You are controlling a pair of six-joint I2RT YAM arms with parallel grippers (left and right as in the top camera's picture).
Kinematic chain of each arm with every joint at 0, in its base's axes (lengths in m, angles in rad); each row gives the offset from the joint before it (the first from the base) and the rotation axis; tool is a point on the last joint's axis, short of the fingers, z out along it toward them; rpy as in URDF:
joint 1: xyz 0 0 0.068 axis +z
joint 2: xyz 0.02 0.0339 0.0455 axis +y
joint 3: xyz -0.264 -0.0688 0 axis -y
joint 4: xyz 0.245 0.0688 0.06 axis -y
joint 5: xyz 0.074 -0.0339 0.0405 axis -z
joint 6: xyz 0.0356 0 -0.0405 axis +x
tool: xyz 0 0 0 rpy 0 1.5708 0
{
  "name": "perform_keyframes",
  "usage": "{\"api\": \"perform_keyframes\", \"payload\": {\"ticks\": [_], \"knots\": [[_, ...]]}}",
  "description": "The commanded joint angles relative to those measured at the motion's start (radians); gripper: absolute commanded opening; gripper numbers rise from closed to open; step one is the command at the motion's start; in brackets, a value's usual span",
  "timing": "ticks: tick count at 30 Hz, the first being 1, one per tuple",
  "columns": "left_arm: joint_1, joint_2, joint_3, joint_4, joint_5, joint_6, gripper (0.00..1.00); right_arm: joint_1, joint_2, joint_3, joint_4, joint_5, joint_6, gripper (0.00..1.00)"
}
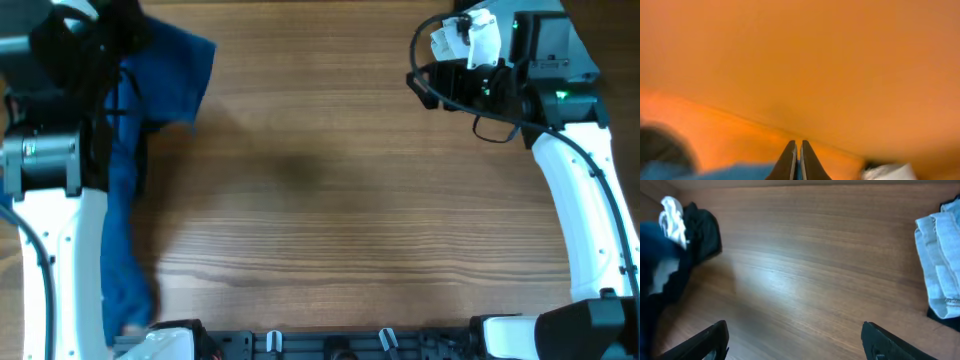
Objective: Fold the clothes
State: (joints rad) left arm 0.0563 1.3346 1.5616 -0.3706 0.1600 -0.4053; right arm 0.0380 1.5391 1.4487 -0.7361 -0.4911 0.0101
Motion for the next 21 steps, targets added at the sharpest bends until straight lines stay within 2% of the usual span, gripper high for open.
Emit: {"api": "perform_keyframes", "payload": {"ticks": [1,9,15,18,20,21], "knots": [[-0.022,-0.047,0.017,0.167,0.035,-0.147,0.04,-0.029,-0.013,0.023,-0.005,-0.11,0.021,0.85],[-0.022,-0.042,0.017,0.538,0.072,-0.335,0.04,-0.037,-0.023,0.023,-0.053,-0.228,-0.083,0.88],[-0.022,-0.042,0.017,0.714,0.074,-0.484,0.04,-0.037,-0.023,0.023,-0.064,-0.276,-0.142,0.88],[-0.022,-0.042,0.017,0.666,0.114,-0.489,0.04,-0.037,-0.023,0.023,-0.069,-0.275,-0.146,0.89],[-0.022,-0.042,0.017,0.54,0.121,-0.455,0.04,-0.037,-0.023,0.023,-0.079,-0.275,-0.166,0.89],[-0.022,-0.042,0.017,0.42,0.12,-0.397,0.04,-0.036,-0.023,0.023,-0.084,-0.272,-0.168,0.89]]}}
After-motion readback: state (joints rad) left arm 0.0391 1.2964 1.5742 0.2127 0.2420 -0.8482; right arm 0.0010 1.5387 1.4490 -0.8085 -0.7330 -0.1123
